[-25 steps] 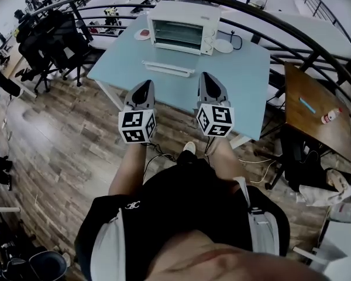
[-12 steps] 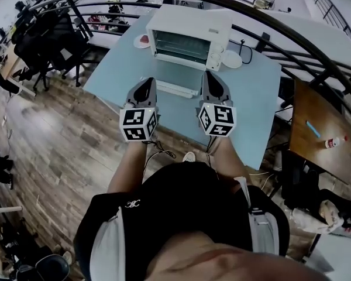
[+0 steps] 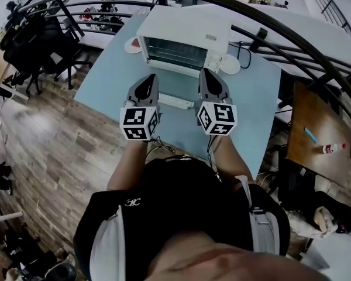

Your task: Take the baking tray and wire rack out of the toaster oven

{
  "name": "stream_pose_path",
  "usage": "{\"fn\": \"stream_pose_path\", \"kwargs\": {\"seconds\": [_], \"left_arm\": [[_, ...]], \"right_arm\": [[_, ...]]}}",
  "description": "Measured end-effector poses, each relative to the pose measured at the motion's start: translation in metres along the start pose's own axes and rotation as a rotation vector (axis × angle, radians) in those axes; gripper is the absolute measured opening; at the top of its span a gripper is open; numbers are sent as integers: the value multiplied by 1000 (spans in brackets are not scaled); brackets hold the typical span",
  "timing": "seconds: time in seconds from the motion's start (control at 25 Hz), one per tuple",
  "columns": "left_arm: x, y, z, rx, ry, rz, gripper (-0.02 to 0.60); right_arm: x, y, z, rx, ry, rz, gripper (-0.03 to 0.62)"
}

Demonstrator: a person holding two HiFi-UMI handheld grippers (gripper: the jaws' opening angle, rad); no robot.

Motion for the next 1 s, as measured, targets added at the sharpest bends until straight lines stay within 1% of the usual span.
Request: {"fn": "stream_pose_path", "kwargs": {"seconds": [0.24, 0.36, 0.48, 0.6, 0.72, 0.84, 0.92, 1.0], "left_arm": [[-6, -6, 33, -50, -22, 0, 15], [-9, -10, 55, -86, -41, 21, 15], [-11, -12, 72, -119, -52, 36, 15], [-12, -20, 88, -141, -66, 28, 15], [-18, -30, 106, -148, -95, 22, 15], [-32, -39, 121, -154, -145, 6, 17], [-42, -45, 130, -163, -182, -12, 17], [-53, -51, 139, -172, -223, -51, 18]], "right_arm": [[-11, 8, 18, -39, 1, -19, 2], [-18, 16, 30, -63, 14, -37, 2], [-26, 22, 39, -104, -6, -31, 2], [-30, 23, 50, -131, -23, -45, 2], [-35, 25, 64, -150, -39, -61, 2], [-47, 28, 74, -177, -71, -47, 3], [-58, 31, 80, -189, -94, -17, 2], [-70, 35, 86, -196, -111, 45, 40]]}}
Point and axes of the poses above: the fingertips, and each gripper's own axes: z forward along the fingers, y to its right, x out of its top, the point moved 9 cm from there along -z, backward along the fingers, and after that the axes turned 10 degrees about x, right-handed, at the moved point
